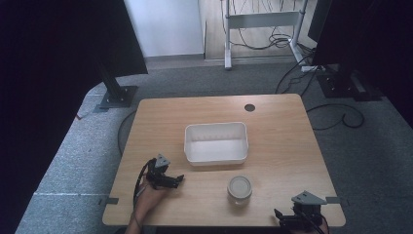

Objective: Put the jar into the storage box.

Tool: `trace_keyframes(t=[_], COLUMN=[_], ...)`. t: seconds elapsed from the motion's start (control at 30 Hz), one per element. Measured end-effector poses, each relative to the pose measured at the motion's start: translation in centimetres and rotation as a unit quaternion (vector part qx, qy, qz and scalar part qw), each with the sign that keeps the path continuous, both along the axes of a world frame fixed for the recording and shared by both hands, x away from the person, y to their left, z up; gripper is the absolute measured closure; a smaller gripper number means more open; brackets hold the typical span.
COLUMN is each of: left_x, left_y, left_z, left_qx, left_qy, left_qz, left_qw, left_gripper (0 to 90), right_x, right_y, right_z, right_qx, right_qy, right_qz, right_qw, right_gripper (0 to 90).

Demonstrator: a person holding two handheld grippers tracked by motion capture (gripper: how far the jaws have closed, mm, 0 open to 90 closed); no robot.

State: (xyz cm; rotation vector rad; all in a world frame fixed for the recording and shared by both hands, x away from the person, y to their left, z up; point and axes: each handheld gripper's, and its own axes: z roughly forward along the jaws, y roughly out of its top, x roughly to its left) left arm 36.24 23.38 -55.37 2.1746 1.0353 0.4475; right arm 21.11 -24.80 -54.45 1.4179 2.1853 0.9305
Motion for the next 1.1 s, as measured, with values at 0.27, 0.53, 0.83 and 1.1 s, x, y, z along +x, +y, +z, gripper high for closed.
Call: trace_keyframes(t=[0.27,0.53,0.83,1.1], left_x=[0.0,0.0,0.0,0.0], left_y=[0.0,0.0,0.0,0.0], left_z=[0.0,0.0,0.0,0.0], left_qx=[0.000,0.000,0.000,-0.001], left_qy=[0.000,0.000,0.000,0.000], left_qz=[0.000,0.000,0.000,0.001], left_qw=[1.0000,1.0000,1.0000,1.0000], left_gripper=[1.1,1.1,1.0,1.0], right_x=[0.1,0.3,0.7,1.1], right_y=[0.8,1.8,2.9,4.1], right_z=[0.6,1.0,1.5,1.9], right_qx=[0.003,0.005,0.006,0.008], right_qy=[-0.007,-0.013,-0.024,-0.036], right_qz=[0.013,0.030,0.047,0.068], right_qw=[0.9999,0.9994,0.9986,0.9970], right_gripper=[0.5,0.0,0.0,0.0])
